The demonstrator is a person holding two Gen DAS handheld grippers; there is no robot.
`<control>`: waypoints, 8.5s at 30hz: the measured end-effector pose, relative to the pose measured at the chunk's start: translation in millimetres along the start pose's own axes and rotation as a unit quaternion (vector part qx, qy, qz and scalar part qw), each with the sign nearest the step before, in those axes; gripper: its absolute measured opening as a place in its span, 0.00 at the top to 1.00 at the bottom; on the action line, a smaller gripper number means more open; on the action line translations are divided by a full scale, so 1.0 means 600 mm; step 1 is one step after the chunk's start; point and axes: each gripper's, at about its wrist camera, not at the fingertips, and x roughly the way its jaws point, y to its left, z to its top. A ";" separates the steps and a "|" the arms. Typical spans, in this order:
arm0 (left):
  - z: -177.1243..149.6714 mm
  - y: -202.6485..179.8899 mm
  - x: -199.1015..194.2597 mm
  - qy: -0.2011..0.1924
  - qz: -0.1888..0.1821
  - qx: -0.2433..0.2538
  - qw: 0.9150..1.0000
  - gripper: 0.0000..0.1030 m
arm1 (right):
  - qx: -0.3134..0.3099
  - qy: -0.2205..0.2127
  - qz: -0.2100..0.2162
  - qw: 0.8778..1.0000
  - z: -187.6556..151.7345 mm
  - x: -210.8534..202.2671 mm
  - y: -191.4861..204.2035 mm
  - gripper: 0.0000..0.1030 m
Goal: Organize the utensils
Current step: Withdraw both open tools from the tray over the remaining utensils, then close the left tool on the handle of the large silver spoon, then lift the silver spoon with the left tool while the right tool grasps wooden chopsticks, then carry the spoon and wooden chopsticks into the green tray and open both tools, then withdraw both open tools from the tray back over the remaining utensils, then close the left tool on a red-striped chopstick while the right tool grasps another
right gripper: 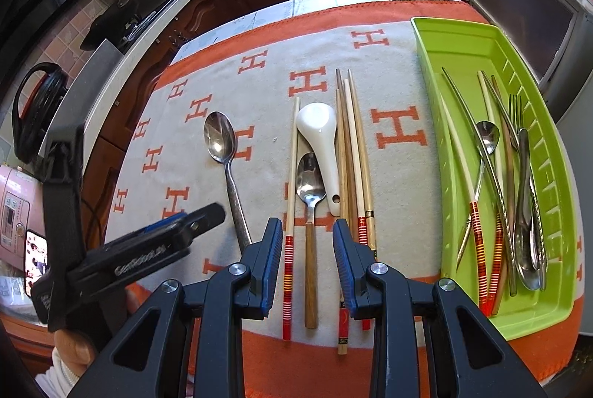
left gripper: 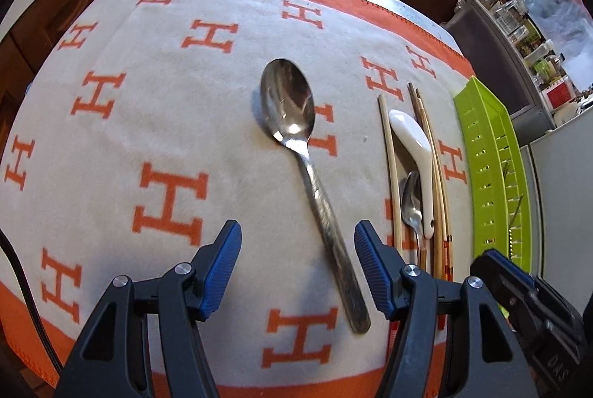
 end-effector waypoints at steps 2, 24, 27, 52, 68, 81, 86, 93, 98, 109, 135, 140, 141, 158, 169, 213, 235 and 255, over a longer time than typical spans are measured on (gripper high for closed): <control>0.011 -0.010 0.011 0.004 0.011 0.006 1.000 0.44 | 0.001 -0.001 0.003 1.000 0.000 0.000 -0.005 0.72; 0.018 -0.018 0.030 0.050 -0.003 0.023 0.998 0.93 | 0.021 -0.010 0.019 1.000 -0.005 -0.001 -0.054 0.72; 0.011 0.012 0.021 0.054 -0.008 0.009 0.998 0.93 | 0.021 -0.008 0.022 1.000 -0.006 0.002 -0.053 0.72; -0.024 0.042 -0.001 0.072 -0.037 0.048 0.996 0.92 | 0.009 0.012 0.024 1.000 -0.010 0.030 -0.021 0.72; -0.028 0.010 -0.014 0.055 -0.038 0.103 0.993 1.00 | 0.006 0.014 0.022 1.000 -0.014 0.037 -0.016 0.72; -0.030 -0.023 0.001 0.064 0.003 0.135 0.989 0.99 | 0.014 0.013 0.031 0.999 -0.019 0.034 -0.025 0.72; -0.039 -0.027 0.011 0.056 0.013 0.144 0.988 0.99 | 0.015 0.012 0.031 0.999 -0.020 0.034 -0.025 0.72; -0.037 -0.024 0.008 0.039 0.015 0.118 0.992 1.00 | 0.021 0.011 0.026 0.999 -0.018 0.035 -0.025 0.73; -0.029 -0.010 -0.003 0.025 0.000 0.081 0.996 1.00 | 0.028 0.007 0.022 0.999 -0.013 0.029 -0.033 0.73; -0.004 0.022 -0.031 0.005 -0.036 0.038 0.999 1.00 | 0.074 0.005 0.013 0.997 0.062 0.040 -0.073 0.79; -0.002 0.029 -0.025 0.014 -0.079 0.031 0.996 1.00 | -0.018 0.066 -0.120 0.990 0.104 0.150 -0.030 0.94; -0.002 0.039 -0.029 0.012 -0.096 0.007 0.995 1.00 | -0.008 0.051 -0.107 0.993 0.089 0.136 -0.030 0.94; -0.003 0.040 -0.032 0.009 -0.098 0.003 0.995 1.00 | 0.004 0.045 -0.098 0.994 0.087 0.129 -0.035 0.94; 0.031 -0.168 -0.099 -0.032 -0.152 0.087 0.984 1.00 | 0.053 -0.049 -0.146 0.987 0.069 -0.085 -0.190 0.94; 0.039 -0.342 -0.017 0.005 -0.151 0.127 0.980 1.00 | 0.068 -0.027 -0.137 0.988 0.053 -0.077 -0.285 0.93; -0.042 -0.124 -0.095 -0.056 -0.036 0.094 0.993 0.71 | 0.055 -0.058 -0.043 0.996 -0.018 -0.109 -0.122 0.86; -0.044 -0.095 -0.086 -0.050 -0.035 0.089 0.994 0.68 | 0.018 -0.034 -0.047 0.998 -0.010 -0.074 -0.058 0.86; -0.038 -0.067 -0.036 -0.010 -0.019 0.070 0.997 0.68 | 0.021 0.002 -0.037 0.999 -0.001 -0.010 -0.056 0.86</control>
